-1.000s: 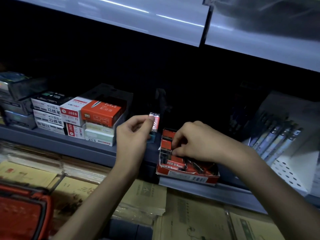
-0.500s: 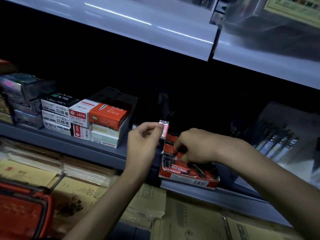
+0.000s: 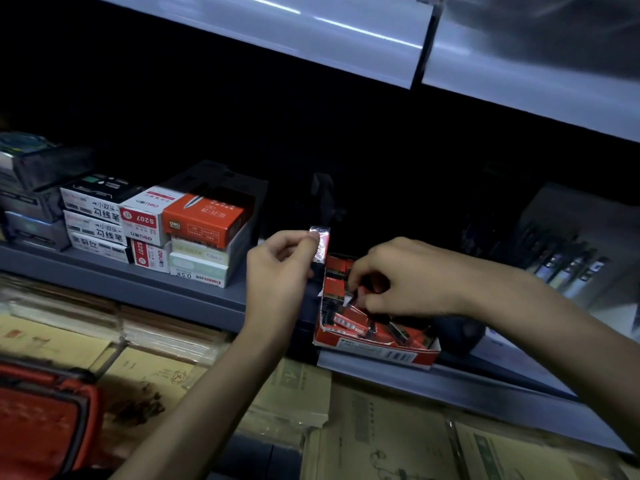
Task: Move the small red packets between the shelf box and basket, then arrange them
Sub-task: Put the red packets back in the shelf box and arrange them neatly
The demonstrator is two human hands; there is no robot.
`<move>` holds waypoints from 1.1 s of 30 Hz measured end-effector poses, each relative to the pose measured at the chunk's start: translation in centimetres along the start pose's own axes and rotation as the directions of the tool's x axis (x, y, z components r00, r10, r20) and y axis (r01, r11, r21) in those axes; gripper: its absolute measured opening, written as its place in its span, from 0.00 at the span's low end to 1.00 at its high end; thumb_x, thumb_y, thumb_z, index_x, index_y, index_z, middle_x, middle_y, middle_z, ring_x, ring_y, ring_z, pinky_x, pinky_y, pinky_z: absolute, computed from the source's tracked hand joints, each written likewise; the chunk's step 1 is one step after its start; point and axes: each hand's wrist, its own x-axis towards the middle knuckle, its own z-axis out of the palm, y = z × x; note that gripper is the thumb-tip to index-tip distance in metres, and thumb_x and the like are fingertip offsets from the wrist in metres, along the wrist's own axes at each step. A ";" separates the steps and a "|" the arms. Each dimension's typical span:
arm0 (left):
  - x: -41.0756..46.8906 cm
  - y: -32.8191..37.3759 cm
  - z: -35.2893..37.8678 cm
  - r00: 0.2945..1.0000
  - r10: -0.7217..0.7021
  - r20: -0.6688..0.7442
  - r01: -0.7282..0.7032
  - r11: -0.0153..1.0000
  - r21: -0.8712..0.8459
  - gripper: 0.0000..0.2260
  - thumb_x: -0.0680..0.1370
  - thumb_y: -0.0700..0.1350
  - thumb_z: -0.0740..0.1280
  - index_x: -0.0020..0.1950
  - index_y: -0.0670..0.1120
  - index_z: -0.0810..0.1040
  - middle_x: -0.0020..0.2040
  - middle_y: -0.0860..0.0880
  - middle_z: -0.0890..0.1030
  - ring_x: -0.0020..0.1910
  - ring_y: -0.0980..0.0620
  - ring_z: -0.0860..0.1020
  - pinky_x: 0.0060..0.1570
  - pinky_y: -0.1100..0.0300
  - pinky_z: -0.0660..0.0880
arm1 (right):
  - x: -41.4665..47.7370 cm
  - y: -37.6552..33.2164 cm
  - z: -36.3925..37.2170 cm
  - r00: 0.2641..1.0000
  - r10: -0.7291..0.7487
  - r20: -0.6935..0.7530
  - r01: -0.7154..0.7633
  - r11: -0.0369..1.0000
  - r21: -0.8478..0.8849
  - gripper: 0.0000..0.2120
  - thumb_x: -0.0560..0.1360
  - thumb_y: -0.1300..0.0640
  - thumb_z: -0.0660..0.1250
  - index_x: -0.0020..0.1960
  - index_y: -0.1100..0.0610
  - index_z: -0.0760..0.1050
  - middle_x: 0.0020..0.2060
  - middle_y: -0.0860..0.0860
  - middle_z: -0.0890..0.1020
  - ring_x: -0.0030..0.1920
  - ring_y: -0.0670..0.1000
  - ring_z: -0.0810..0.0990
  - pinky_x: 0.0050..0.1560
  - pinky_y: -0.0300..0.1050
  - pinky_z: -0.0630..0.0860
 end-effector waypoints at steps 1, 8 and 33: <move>0.0 -0.1 0.0 1.000 0.004 0.001 -0.004 1.000 -0.001 0.05 0.80 0.43 0.70 0.49 0.43 0.85 0.29 0.57 0.77 0.33 0.58 0.76 0.35 0.68 0.73 | -0.4 0.1 -0.1 1.000 0.005 -0.018 -0.004 1.000 0.029 0.14 0.78 0.47 0.67 0.63 0.44 0.80 0.50 0.40 0.79 0.47 0.41 0.80 0.47 0.39 0.80; -0.3 0.5 -0.3 0.994 0.102 0.043 -0.103 0.995 0.013 0.04 0.80 0.43 0.71 0.48 0.44 0.85 0.31 0.57 0.81 0.33 0.62 0.77 0.35 0.70 0.73 | -2.5 1.7 0.9 0.980 0.088 -0.178 -0.027 0.948 0.318 0.13 0.80 0.55 0.66 0.59 0.39 0.80 0.42 0.44 0.84 0.31 0.43 0.81 0.26 0.36 0.73; -0.6 0.8 0.0 0.993 0.071 0.097 -0.061 0.993 -0.096 0.07 0.76 0.39 0.75 0.53 0.43 0.86 0.43 0.42 0.87 0.42 0.50 0.84 0.39 0.63 0.80 | -1.9 1.0 2.0 0.801 0.385 -0.458 0.162 0.598 0.785 0.05 0.76 0.54 0.74 0.51 0.47 0.83 0.43 0.45 0.87 0.43 0.43 0.85 0.42 0.37 0.79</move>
